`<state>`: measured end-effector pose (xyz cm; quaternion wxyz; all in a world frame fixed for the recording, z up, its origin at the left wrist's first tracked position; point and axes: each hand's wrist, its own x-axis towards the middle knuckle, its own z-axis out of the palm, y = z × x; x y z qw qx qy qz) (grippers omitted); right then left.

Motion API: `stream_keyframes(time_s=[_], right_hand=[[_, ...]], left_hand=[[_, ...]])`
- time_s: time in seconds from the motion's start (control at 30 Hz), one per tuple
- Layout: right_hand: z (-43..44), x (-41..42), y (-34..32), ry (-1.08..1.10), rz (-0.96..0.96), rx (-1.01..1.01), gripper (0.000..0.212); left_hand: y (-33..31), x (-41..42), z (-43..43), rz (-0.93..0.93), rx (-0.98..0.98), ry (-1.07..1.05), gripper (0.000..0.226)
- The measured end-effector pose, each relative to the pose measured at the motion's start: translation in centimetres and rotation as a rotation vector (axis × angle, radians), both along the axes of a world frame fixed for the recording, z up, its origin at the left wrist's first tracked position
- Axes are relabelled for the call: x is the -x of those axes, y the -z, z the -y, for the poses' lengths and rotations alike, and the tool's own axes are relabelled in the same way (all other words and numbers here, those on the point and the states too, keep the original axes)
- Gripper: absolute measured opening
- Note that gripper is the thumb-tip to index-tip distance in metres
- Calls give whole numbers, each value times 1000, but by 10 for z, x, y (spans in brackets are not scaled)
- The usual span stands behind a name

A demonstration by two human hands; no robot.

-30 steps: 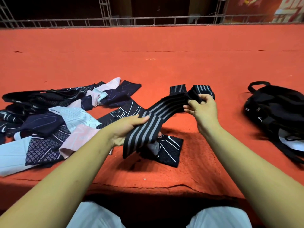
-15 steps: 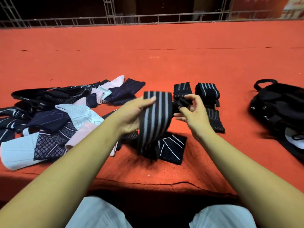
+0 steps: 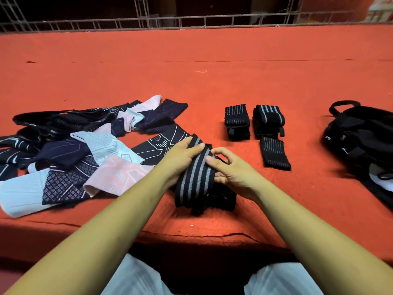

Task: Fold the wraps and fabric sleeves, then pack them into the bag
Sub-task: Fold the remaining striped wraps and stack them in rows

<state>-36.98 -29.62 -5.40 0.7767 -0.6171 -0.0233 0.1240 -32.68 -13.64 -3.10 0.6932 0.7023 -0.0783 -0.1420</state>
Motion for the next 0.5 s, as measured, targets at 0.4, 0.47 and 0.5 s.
stream_keyframes(time_s=[0.4,0.47,0.5], right_hand=[[45,-19,-14,393,-83,-288,6],[51,-23,-15,428,-125,-384,7],[52,-25,-15,446,-130,-422,7]], left_hand=[[33,6,-16,158,-420,482,26],[49,0,-21,264,-499,519,46],[53,-3,-23,268,-467,498,47]])
